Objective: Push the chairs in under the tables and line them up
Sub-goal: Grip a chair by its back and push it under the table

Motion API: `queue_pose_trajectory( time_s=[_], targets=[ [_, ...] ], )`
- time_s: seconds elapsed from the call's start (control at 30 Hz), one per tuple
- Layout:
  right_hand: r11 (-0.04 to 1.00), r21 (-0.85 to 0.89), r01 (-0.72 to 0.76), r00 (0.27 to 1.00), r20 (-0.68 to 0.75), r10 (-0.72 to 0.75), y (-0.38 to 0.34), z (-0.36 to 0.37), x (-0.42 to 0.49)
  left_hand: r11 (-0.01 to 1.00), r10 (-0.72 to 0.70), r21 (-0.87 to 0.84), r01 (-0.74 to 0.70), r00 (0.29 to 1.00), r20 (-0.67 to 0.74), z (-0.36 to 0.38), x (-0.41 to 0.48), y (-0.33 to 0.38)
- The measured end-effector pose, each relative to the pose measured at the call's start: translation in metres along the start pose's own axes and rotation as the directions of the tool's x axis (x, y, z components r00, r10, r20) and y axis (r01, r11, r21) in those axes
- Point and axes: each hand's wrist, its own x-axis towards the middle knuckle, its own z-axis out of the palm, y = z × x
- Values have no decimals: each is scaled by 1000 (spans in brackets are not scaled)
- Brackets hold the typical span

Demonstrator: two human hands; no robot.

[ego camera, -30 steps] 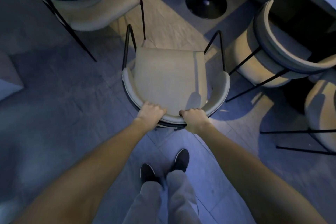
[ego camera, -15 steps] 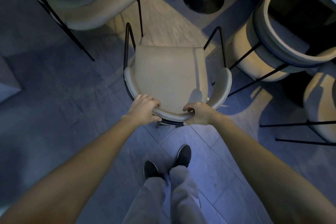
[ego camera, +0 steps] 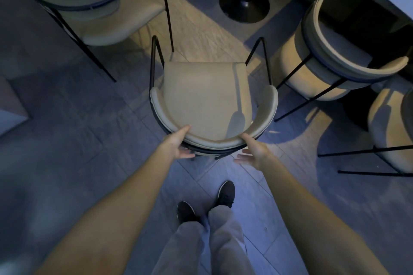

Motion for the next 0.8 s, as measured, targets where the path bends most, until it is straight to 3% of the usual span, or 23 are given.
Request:
queue_pose_trajectory(
  time_s=[0.07,0.17,0.3,0.43,0.6,0.8],
  targets=[
    [984,167,-55,995,89,40,-2,12,2,997,-6,-76,8,999,33,7,4,-2],
    [914,390,-116,991,109,79,-7,25,8,986,1,-168,6,999,44,10,18,-3],
    [929,344,-133,991,71,115,-15,28,20,985,-9,-175,9,1000,-2,15,36,-5],
    [934,333,-133,991,44,125,-21,26,30,998,-33,-53,31,999,-38,25,32,-9],
    [934,353,-60,998,-9,67,-34,16,39,994,76,-74,-81,995,-59,43,30,-6],
    [926,376,4,1000,-29,7,-51,8,48,990,106,-90,-110,993,-51,62,43,5]
  ],
)
